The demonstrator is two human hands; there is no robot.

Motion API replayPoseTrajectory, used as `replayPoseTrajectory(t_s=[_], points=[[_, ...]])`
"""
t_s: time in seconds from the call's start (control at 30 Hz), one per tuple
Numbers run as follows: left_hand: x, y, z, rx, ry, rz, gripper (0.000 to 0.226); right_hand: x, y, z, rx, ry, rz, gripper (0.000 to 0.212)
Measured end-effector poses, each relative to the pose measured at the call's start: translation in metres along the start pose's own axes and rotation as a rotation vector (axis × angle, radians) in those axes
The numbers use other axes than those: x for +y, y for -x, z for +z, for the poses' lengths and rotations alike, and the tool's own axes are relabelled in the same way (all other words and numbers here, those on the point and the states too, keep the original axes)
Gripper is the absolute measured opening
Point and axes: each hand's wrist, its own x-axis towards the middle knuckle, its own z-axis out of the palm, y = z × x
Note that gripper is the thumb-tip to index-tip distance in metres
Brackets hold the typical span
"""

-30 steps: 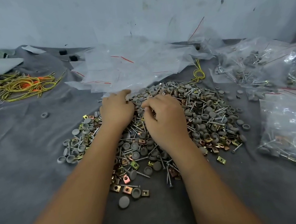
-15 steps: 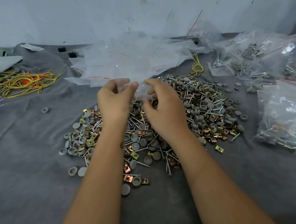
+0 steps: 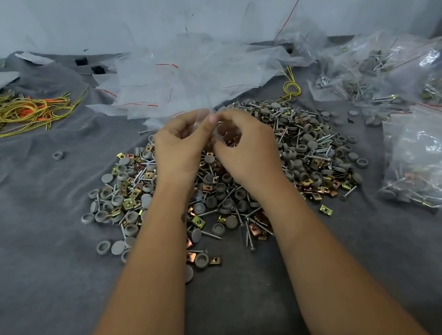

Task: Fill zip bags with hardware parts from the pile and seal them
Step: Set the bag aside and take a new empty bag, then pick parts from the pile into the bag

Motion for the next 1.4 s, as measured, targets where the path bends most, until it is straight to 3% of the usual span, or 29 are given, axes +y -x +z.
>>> replayPoseTrajectory(t_s=[0.13, 0.27, 0.5, 0.63, 0.77, 0.9, 1.03, 1.1, 1.23, 1.3, 1.4], points=[[0.002, 0.002, 0.001, -0.074, 0.06, -0.022, 0.031, 0.0, -0.003, -0.005, 0.024, -0.075, 0.052, 0.019], [0.004, 0.004, 0.002, -0.139, -0.015, 0.045, 0.025, -0.002, -0.004, -0.008, 0.073, -0.21, 0.11, 0.007], [0.006, 0.01, 0.005, -0.136, -0.171, 0.054, 0.024, -0.003, -0.008, -0.009, 0.121, -0.561, 0.339, 0.018], [0.007, 0.01, 0.007, -0.123, -0.27, 0.094, 0.029, -0.001, -0.009, -0.009, 0.089, -0.622, 0.351, 0.016], [0.008, 0.01, 0.005, -0.127, -0.293, 0.091, 0.019, -0.001, -0.008, -0.008, 0.102, -0.641, 0.375, 0.015], [0.006, 0.006, 0.0, 0.032, -0.357, 0.163, 0.019, 0.002, -0.008, -0.008, 0.175, -0.457, 0.377, 0.011], [0.004, 0.008, -0.001, 0.237, -0.441, 0.417, 0.01, -0.001, -0.003, -0.005, 0.16, -0.234, 0.277, 0.008], [0.004, 0.009, -0.003, 0.19, -0.495, 0.478, 0.012, -0.002, -0.002, -0.006, 0.144, -0.268, 0.277, 0.015], [0.002, 0.007, -0.01, -0.002, -0.549, 0.322, 0.019, -0.003, -0.006, -0.014, 0.103, -0.537, 0.362, 0.017], [0.002, 0.008, -0.01, 0.094, -0.582, 0.363, 0.016, -0.004, -0.006, -0.013, 0.089, -0.529, 0.359, 0.015], [0.009, 0.007, -0.011, 0.366, -0.646, 0.57, 0.021, -0.004, -0.004, -0.009, 0.028, -0.395, 0.287, 0.012]])
